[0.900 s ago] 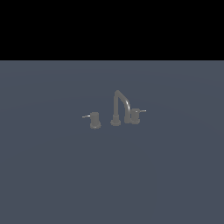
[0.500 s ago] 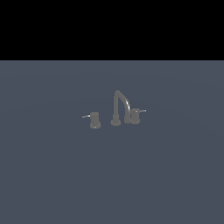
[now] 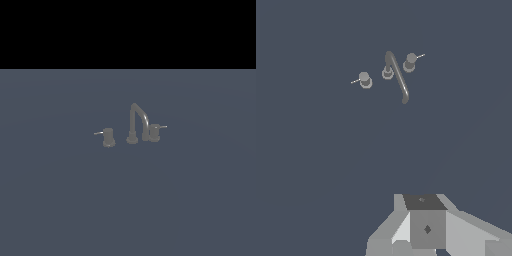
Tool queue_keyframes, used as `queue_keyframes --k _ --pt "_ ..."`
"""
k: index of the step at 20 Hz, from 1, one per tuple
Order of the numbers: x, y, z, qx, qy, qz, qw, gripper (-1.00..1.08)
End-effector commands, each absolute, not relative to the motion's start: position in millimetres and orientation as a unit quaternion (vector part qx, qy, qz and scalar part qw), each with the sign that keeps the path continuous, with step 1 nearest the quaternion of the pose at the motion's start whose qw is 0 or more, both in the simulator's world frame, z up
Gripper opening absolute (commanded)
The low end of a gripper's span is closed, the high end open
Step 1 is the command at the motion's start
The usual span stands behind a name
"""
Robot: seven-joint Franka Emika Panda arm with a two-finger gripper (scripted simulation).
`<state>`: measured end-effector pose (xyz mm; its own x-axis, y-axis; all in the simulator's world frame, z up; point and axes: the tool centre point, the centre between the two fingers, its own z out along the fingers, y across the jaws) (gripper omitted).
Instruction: Turn on the faucet by rotating a designated handle.
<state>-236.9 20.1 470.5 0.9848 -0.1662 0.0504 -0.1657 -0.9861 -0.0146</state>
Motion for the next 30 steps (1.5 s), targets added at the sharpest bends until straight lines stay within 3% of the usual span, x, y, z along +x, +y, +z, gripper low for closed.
queue_keyframes --k 1,30 --pt "-230.0 29.0 456.1 -0.994 0.104 -0.025 0.005 -1.0" --pt "-101.3 118.2 264.8 -0.926 0.377 -0.012 0.008 -1.0"
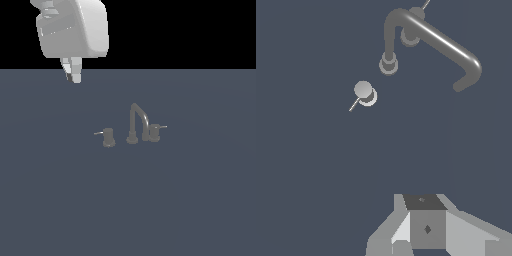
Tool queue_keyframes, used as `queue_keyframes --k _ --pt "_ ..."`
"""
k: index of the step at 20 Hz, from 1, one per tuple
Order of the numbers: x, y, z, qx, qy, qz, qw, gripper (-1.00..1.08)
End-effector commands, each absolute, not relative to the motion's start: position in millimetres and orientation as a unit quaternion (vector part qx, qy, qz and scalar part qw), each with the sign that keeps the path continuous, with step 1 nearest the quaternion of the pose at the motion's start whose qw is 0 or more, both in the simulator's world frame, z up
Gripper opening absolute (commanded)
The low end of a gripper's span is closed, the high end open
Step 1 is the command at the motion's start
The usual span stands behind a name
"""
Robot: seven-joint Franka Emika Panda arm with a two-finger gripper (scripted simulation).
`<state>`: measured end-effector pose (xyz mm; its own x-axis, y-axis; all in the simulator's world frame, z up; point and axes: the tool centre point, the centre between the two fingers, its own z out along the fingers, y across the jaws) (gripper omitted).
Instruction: Turn on the faucet by rotating a designated handle.
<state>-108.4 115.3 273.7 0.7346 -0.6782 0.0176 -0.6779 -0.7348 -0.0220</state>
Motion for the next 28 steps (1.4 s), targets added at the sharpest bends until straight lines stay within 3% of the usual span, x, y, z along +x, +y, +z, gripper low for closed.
queue_keyframes --k 1,28 --pt "-96.8 119.7 259.1 -0.923 0.384 -0.011 0.008 -1.0" --pt "30.4 124.3 104.4 -0.814 0.581 -0.004 0.0 -1.0"
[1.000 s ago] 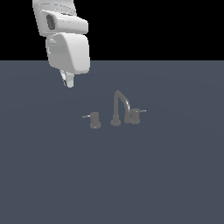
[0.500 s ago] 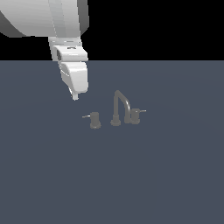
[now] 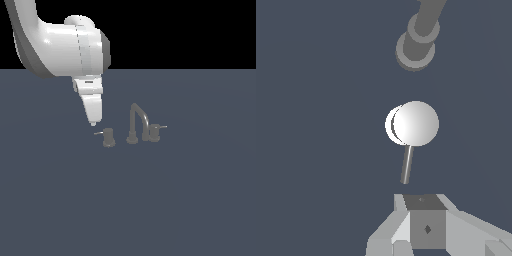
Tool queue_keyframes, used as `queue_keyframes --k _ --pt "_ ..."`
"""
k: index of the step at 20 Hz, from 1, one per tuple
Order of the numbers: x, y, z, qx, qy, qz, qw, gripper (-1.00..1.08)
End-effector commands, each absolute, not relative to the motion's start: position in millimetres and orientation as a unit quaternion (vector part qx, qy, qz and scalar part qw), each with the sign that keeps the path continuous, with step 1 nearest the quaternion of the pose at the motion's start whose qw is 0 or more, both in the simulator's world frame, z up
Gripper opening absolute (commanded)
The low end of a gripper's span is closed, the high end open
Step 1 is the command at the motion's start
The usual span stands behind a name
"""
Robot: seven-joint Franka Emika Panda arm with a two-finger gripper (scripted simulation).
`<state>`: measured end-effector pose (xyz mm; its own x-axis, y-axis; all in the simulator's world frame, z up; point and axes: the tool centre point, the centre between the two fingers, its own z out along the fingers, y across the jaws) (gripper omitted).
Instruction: Turn on the faucet by rotating a designated handle.
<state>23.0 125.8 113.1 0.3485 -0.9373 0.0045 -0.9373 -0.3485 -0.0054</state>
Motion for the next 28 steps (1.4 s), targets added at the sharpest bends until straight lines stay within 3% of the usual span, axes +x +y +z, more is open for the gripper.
queue_keyframes --k 1,15,28 --pt "34.7 123.3 99.3 -0.809 0.588 -0.003 0.0 -1.0" --pt "66.2 114.5 63.3 -0.775 0.632 0.0 -0.001 -1.0" --pt "41.7 122.2 63.5 -0.775 0.632 0.0 0.0 -1.0"
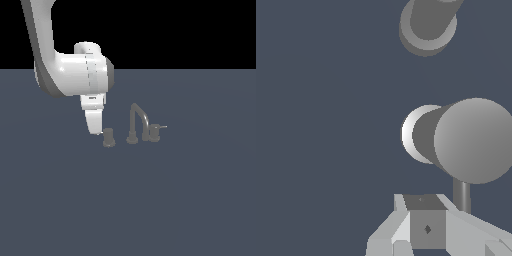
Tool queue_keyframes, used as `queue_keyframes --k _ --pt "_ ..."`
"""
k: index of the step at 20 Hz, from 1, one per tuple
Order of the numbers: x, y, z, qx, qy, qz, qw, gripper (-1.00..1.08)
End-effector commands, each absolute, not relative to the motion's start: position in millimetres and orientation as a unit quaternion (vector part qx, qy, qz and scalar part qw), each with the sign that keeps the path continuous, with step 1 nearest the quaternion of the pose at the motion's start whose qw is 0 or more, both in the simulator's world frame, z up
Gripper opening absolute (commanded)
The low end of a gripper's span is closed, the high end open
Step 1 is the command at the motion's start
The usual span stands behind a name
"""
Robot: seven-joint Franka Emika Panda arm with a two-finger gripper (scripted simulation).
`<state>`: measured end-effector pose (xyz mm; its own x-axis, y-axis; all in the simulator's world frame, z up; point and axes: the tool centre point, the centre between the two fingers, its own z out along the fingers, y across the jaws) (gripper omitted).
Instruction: Turn on the faucet by rotating a designated handle.
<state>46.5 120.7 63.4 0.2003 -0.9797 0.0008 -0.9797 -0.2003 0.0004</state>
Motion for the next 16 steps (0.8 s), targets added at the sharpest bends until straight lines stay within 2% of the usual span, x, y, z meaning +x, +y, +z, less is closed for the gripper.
queue_keyframes --k 1,4,5,16 --pt "38.5 123.2 63.5 0.775 -0.632 0.0 0.0 -1.0" --pt "32.1 125.2 63.6 0.775 -0.632 0.0 0.0 -1.0" --pt "40.5 120.9 63.6 0.773 -0.635 0.004 -0.004 -1.0" --pt "6.0 110.7 63.5 0.774 -0.633 0.001 -0.001 -1.0"
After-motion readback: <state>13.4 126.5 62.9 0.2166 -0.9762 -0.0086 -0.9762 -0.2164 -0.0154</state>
